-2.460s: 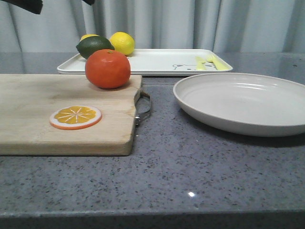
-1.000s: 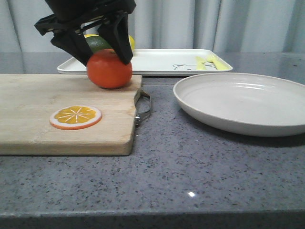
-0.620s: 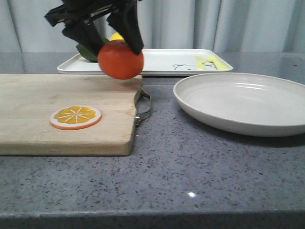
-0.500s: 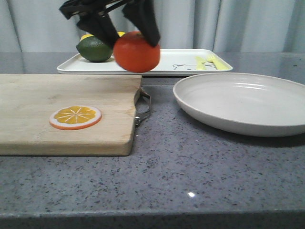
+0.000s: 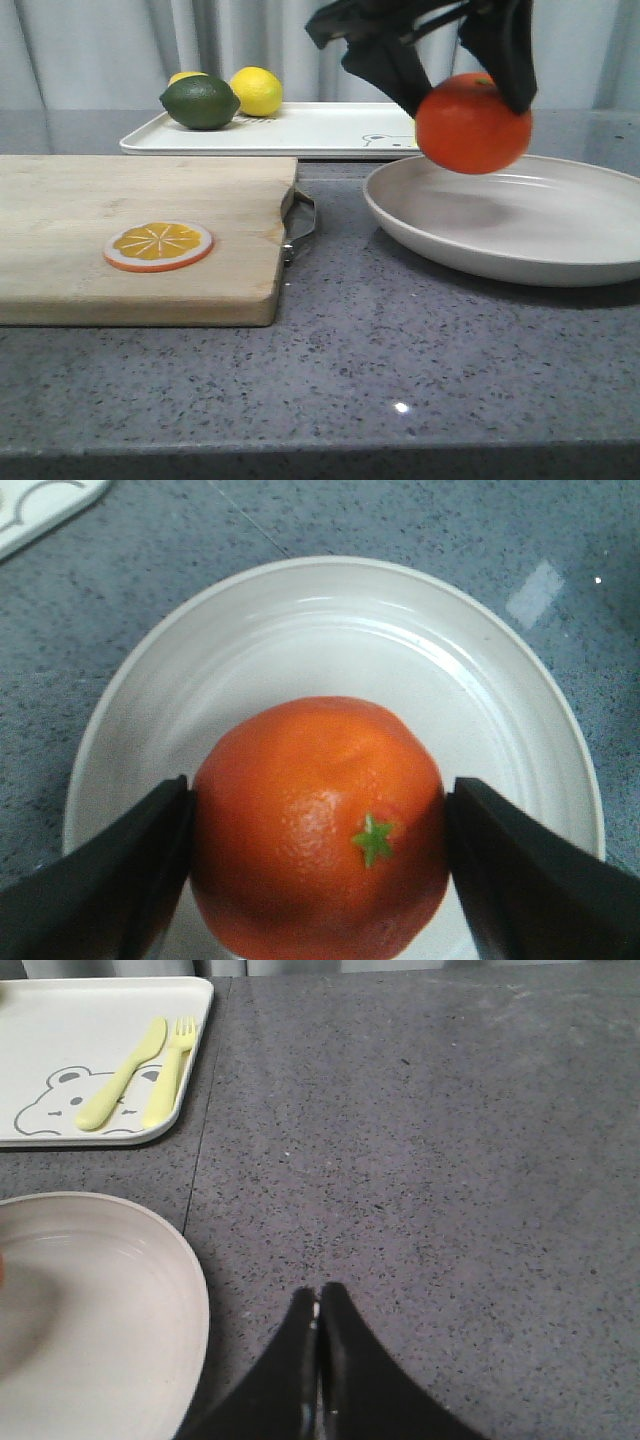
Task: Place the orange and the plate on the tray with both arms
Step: 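Carry the orange with the left gripper over the white plate and lower it, then open the left gripper to release the orange and lift away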
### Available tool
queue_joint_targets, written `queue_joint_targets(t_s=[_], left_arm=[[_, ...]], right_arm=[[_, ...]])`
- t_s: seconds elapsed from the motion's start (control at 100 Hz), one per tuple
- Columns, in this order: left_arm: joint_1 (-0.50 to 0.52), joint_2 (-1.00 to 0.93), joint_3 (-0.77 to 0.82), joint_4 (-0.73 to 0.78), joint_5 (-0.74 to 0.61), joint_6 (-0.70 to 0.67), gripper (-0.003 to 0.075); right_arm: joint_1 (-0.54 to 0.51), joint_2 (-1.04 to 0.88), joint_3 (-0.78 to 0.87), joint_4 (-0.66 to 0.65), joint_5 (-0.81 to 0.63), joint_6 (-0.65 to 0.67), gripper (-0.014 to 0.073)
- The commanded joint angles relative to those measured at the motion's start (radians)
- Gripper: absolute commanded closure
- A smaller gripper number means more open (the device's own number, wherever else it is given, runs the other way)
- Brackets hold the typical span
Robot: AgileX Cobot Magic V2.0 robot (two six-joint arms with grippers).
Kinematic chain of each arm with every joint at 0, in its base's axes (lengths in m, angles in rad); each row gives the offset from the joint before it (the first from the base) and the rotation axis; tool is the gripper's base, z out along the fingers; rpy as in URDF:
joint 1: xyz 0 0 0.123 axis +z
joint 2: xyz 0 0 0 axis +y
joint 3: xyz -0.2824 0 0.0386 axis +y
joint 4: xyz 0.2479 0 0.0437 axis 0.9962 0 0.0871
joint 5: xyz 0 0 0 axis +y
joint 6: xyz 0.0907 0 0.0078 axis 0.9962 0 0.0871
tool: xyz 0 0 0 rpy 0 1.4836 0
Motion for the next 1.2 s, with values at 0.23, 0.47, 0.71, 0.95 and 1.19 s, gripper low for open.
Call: queue_joint_targets(t_s=[0.23,0.47,0.71,0.95,1.19], left_arm=[[-0.028,-0.010,-0.043,-0.063,-0.034,0.064,0.0403],[-0.028,0.018,-0.043,-0.068,-0.019,0.071,0.0398],[-0.028,0.018,-0.043,-0.070,-0.026,0.097,0.0173],[-0.020,0.011,-0.058,-0.076,-0.012,0.097,0.0153],[0.009,-0.051,-0.098,-0.084,0.025,0.097,0.0159]], right_arm=[[0.000,0.002,-0.037,-0.013,-0.077,-0.003,0.0653],[0.000,0.002,-0.037,-0.013,-0.077,-0.003,0.0653],[0.000,0.002,-0.036,-0.013,-0.077,-0.003,0.0653],[0.000,0.002,-0.036,-0.013,-0.073,-0.003,0.0653],[0.000,0.002,-0.036,-0.013,-0.074,-0.003,0.0653]])
